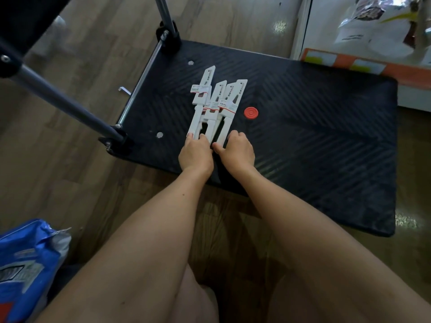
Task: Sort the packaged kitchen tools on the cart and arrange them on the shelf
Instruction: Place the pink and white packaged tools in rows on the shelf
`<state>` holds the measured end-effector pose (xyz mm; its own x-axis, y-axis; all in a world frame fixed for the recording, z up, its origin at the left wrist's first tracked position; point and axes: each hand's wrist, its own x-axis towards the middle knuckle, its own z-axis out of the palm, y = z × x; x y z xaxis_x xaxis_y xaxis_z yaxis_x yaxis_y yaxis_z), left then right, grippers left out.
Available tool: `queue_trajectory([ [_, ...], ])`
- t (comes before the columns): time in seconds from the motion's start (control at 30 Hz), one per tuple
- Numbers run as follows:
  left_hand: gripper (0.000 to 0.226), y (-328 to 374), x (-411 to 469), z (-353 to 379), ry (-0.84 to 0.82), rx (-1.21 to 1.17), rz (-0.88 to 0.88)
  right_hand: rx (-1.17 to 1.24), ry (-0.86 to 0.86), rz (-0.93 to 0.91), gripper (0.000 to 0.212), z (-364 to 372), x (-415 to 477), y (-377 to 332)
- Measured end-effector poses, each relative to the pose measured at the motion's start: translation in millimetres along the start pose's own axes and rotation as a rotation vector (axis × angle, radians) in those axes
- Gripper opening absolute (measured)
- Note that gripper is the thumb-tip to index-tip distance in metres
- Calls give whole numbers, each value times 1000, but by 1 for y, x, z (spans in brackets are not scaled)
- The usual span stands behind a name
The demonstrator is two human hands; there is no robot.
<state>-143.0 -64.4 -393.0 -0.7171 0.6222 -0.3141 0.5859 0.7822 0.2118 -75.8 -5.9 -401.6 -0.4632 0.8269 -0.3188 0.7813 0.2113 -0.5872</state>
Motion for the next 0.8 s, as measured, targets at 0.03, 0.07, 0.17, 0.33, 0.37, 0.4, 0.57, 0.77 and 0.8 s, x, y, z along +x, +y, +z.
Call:
queue_trajectory([
  [0.03, 27, 0, 0, -1, 9, -7, 3, 18, -6, 11, 43, -1, 1, -1],
  [0.07, 26, -1, 1, -1, 19, -15, 2, 36, -20, 30, 44, -1, 3, -3],
  [0.17, 29, -2, 0, -6, 59, -46, -37, 107, -57, 109, 47, -2, 10, -5],
  [0.33, 29, -2, 0, -12, 70, -152, -88, 134, -89, 182, 37, -9, 16, -2],
  [0.37, 28, -3, 1, -12, 64, -193, -106, 109, -98, 176, 36, -11, 15, -1],
  [0.4, 28, -4, 2, -12, 50, -237, -123, 83, -105, 170, 35, -13, 14, -1],
  [0.57, 33, -2, 4, -15, 7, -455, -215, 31, -140, 187, 33, -22, 10, 5],
  [0.77, 29, 17, 2, -17, -60, -902, -449, 150, -225, 330, 27, -34, 12, 20],
  [0.8, 30, 20, 2, -18, -72, -964, -478, 186, -229, 343, 28, -36, 14, 21],
])
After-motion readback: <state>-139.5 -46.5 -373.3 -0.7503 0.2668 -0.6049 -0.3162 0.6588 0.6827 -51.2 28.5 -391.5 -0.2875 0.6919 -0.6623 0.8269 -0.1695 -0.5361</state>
